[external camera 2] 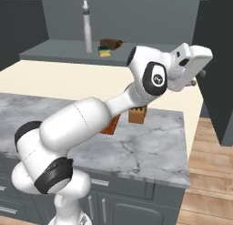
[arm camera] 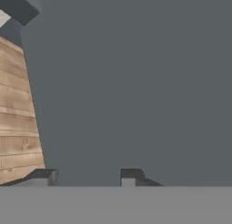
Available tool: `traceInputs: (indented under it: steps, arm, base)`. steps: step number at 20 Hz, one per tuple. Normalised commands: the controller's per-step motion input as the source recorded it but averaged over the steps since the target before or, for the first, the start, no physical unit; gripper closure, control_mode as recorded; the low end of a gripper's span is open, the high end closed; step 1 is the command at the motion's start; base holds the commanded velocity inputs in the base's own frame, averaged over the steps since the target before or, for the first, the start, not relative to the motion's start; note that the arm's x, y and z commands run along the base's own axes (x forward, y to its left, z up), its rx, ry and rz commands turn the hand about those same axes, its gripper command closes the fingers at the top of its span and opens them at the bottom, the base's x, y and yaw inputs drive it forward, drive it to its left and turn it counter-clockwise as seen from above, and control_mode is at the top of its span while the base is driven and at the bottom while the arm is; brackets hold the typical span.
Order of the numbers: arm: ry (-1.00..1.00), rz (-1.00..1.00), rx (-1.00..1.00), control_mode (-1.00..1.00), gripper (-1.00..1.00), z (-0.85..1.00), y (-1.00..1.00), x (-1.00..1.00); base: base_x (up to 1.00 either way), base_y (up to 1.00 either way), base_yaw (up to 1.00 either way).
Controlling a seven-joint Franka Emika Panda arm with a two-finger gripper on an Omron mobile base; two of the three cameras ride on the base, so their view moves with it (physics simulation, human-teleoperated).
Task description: Pick the sponge and spray from the cabinet and place them on the counter.
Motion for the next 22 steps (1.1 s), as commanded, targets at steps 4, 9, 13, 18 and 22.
traceInputs:
  steps: [4, 9, 13, 18, 22]
  arm:
    - [-0.14, 0.21, 0.09, -1.0, -1.0, -0.12, 0.31, -0.13]
    - [-0.18, 0.16, 0.08, -1.0, -1.0, -0.29, 0.66, -0.24]
    - [-0.2, 0.15, 0.09, -1.0, -1.0, -0.19, 0.63, -0.17]
    - [-0.23, 0.13, 0.12, -1.0, -1.0, 0.0, 0.24, -0.17]
    - [-0.22, 0.1, 0.11, -1.0, -1.0, 0.0, 0.07, -0.14]
  base:
    - [0.0, 0.0, 0.0]
    - [0.0, 0.0, 0.0]
    - [0.0, 0.0, 0.0]
    - [0.0, 0.0, 0.0]
    - [0.0, 0.0, 0.0]
